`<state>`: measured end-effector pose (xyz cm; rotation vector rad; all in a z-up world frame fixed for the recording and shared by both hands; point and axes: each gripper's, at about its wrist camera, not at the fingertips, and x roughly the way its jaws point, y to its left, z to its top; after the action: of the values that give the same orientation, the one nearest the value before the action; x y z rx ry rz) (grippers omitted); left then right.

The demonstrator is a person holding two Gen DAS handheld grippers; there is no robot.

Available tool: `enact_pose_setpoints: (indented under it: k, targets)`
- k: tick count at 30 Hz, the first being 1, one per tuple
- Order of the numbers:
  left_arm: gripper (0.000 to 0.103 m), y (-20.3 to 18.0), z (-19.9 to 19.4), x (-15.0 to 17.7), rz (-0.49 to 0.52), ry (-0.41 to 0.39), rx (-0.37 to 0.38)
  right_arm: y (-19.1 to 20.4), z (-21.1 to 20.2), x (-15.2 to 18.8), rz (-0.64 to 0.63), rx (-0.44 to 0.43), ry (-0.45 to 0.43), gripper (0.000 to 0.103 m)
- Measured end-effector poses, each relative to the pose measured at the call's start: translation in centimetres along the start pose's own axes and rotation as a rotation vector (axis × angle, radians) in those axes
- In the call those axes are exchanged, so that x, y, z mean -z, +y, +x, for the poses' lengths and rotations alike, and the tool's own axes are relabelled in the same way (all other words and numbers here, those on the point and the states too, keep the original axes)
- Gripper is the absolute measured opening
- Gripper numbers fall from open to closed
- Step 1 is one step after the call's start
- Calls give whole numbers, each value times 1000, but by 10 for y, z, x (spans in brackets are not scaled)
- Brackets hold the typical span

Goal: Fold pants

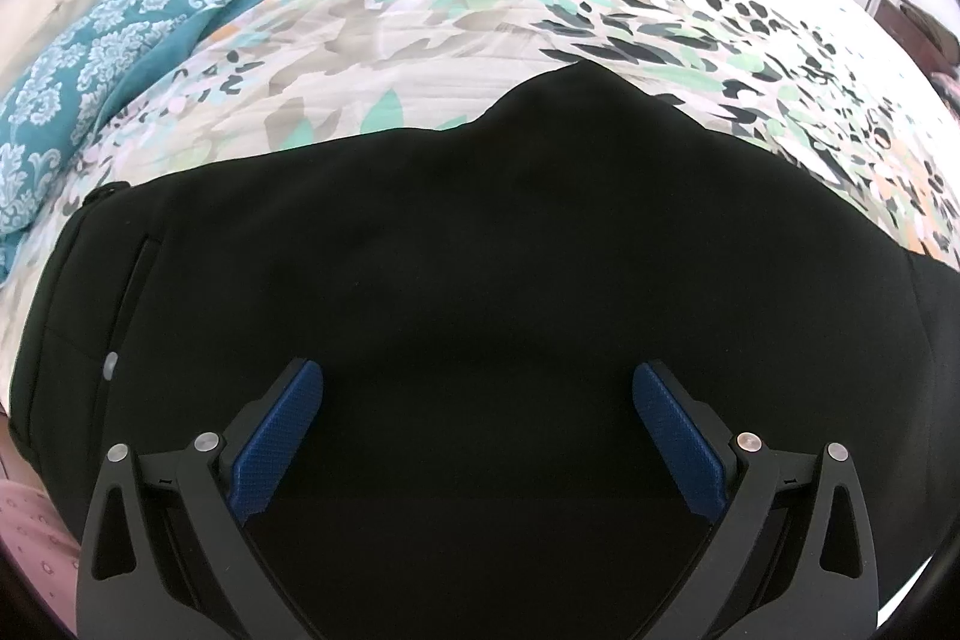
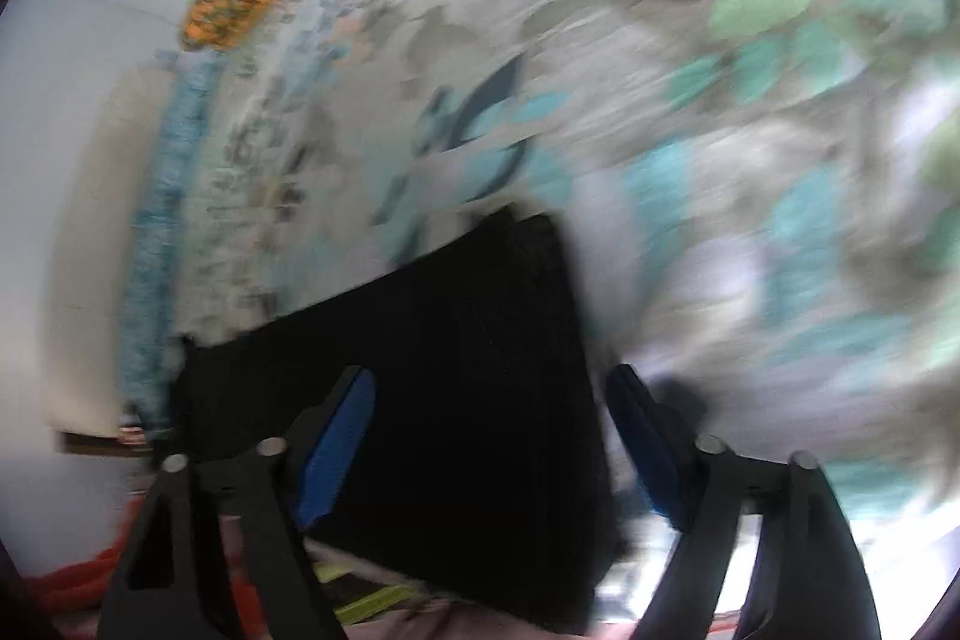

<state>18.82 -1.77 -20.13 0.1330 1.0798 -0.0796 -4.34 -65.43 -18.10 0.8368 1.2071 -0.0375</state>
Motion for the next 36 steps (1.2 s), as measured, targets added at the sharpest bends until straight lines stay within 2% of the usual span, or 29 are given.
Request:
enact_pose_setpoints:
  k: [1,3,4,5,6,7,10,11,14,18,22,26,29,33,36]
  targets:
    - [103,0,0,0,1,-1,-1,0,2,-1,3,11,6,74]
    - [103,1,0,0,0,-2,-3,-5,4,-4,34,51,18,57]
    - [103,1,0,0,1,-2,-3,-8,4,-5,55,74,21,39]
    - [103,1,0,0,1,-2,-2,-12,2,-6,82,80,25,29]
    - [103,1,0,0,1,-2,-2,-14,0,-6,103,60,27,27]
    - [103,1,0,0,1,-2,-2,-13,0,-5,101,38,34,15]
    - [103,0,0,0,1,-2,-2,0,-4,-1,87,-37,21,15]
    - [103,1,0,0,1,-3,-2,9,-7,2,77,-93,2,15]
    - [103,0,0,0,1,-3,-3,31,-15,8,60,-186,-37,15]
    - [103,0,0,0,-2,-2,-1,79,-17,23,43,-395,-97,14]
    - [103,0,0,-1,-5,3,3,137,9,38,22,-543,-91,14]
    - [103,3,-2,-2,-15,21,14,200,61,59,19,-719,-77,14]
    - [102,6,-5,-2,-28,33,23,250,122,77,69,-828,-19,14]
    - [102,17,-10,-3,-83,42,63,312,187,97,75,-877,56,14]
    - [102,33,-13,-5,-157,46,113,360,231,110,59,-859,110,14]
